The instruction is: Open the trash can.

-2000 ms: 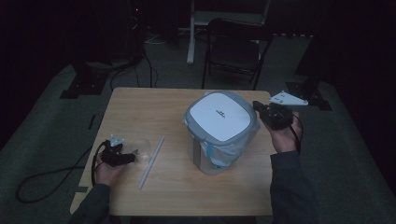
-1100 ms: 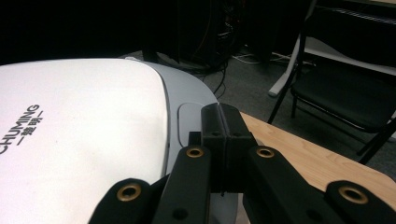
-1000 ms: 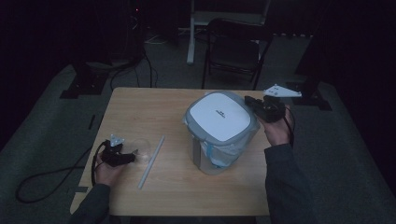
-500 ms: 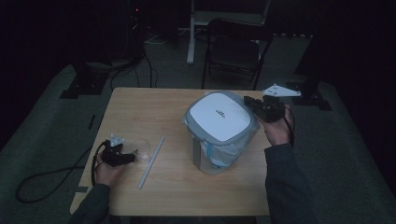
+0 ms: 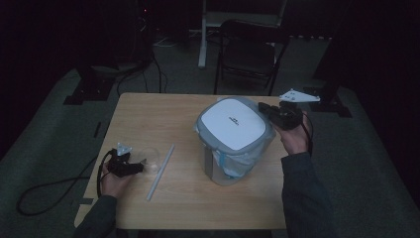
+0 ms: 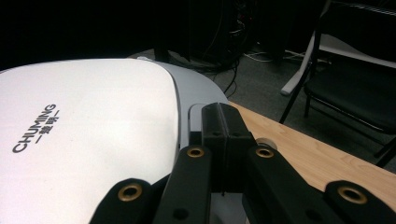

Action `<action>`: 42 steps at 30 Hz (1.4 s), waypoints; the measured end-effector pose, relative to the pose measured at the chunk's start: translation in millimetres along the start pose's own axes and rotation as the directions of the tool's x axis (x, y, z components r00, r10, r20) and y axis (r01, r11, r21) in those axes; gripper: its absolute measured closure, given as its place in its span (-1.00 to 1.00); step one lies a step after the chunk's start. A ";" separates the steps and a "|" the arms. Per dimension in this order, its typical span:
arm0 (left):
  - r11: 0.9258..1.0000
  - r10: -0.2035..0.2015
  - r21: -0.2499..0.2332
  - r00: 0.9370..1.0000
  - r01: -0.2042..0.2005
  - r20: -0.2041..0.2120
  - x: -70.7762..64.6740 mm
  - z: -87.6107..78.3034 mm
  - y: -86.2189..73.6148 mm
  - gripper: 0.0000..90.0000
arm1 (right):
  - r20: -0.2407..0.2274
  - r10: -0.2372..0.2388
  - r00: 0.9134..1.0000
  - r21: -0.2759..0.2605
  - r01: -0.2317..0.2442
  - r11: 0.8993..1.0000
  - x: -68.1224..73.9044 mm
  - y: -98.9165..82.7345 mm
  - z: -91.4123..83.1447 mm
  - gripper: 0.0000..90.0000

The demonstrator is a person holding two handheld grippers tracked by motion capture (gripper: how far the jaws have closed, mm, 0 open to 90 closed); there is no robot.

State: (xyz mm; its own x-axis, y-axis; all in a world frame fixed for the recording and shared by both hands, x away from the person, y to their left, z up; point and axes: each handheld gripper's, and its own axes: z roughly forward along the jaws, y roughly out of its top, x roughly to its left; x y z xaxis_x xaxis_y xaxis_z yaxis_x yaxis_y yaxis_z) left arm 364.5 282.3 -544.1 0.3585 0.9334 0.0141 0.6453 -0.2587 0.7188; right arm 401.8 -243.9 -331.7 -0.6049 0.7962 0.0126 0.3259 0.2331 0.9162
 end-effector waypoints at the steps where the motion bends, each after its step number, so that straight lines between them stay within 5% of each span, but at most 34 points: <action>1: 1.000 0.000 0.000 1.000 0.000 0.000 0.0 0.0 0.0 -0.48 | -0.002 0.003 1.000 0.000 -0.003 1.000 -0.3 -0.1 0.1 1.00; 21: 1.000 0.000 -0.001 1.000 0.000 0.000 0.0 0.1 0.0 -0.49 | -0.011 0.008 1.000 0.017 -0.008 1.000 -2.7 0.1 0.8 1.00; 26: 1.000 0.000 -0.001 1.000 0.000 0.000 0.0 0.1 0.0 -0.48 | 0.030 -0.009 1.000 0.023 0.008 1.000 -2.2 0.2 -3.2 0.89; 42: 1.000 0.000 0.000 1.000 0.000 0.001 0.0 0.0 0.0 -0.49 | 0.140 0.064 0.988 -0.011 -0.063 0.998 -16.8 -17.8 -20.6 0.63</action>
State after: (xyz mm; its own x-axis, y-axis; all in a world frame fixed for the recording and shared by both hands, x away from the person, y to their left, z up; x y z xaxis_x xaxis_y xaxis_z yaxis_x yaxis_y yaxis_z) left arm 364.5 282.3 -544.2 0.3593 0.9331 0.0138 0.6450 -0.2590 0.7190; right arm 391.2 -273.0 -340.0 -0.4753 0.8797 0.0153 0.3552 0.1760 0.9181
